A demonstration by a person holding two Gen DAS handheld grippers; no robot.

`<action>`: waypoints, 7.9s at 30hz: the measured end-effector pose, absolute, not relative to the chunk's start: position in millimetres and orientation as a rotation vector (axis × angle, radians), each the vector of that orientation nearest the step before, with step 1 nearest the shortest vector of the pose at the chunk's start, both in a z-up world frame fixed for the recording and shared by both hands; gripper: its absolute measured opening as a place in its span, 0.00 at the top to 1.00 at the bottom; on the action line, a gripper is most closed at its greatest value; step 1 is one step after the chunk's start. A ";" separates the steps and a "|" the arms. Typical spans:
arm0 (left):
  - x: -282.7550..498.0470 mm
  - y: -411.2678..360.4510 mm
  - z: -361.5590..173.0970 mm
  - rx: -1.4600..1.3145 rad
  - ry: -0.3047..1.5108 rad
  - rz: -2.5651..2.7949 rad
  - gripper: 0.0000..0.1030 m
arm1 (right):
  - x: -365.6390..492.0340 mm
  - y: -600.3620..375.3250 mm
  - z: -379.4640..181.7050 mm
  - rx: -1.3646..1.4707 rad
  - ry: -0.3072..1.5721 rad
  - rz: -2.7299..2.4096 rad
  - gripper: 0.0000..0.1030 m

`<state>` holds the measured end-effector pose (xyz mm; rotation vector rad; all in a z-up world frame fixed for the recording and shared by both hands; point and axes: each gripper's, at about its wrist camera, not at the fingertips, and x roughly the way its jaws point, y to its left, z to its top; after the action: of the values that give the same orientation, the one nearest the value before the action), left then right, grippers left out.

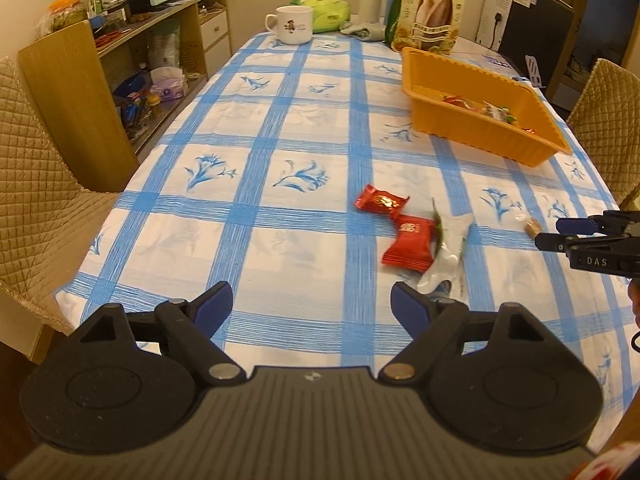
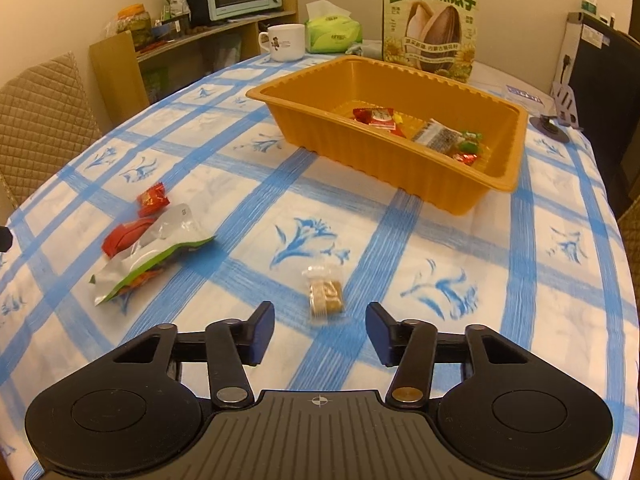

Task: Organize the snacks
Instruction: 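Grasp the red packet with the left tool while the right tool grasps the brown-cube packet, then lift and carry both held snacks over the orange tray, then open the left tool to drop the red packet while the right tool releases the cube packet, then pull both open tools back from the tray toward the remaining snacks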

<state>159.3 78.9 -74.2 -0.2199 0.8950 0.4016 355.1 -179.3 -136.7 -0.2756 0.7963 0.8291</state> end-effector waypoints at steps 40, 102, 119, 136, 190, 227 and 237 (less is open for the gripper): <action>230.4 76.8 -98.4 -0.153 0.933 0.185 0.36 | 361.6 -177.5 -119.4 -0.172 0.822 0.763 0.80; 366.1 68.4 -27.4 -0.130 0.783 -0.023 0.78 | 427.3 -184.5 -48.3 0.013 0.705 0.731 0.80; 492.2 76.8 -38.5 -0.114 0.807 -0.003 0.78 | 520.8 -151.2 -51.8 0.096 0.721 0.643 0.80; 548.4 82.0 -76.5 -0.125 0.880 0.033 0.77 | 564.7 -135.6 -76.5 0.118 0.780 0.605 0.80; 485.2 74.7 -35.9 -0.107 0.796 -0.046 0.20 | 547.2 -182.0 -53.5 0.254 0.768 0.525 0.10; 242.0 27.2 2.2 -0.188 0.766 0.113 0.15 | 338.9 -250.3 -28.0 0.114 0.816 0.699 0.08; 194.8 20.3 -13.9 -0.245 0.810 0.180 0.15 | 301.5 -246.3 -48.6 0.052 0.897 0.783 0.08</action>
<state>194.8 20.3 -13.9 -0.2445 0.8095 0.1801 301.5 -246.3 -48.6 0.0524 0.8966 0.7832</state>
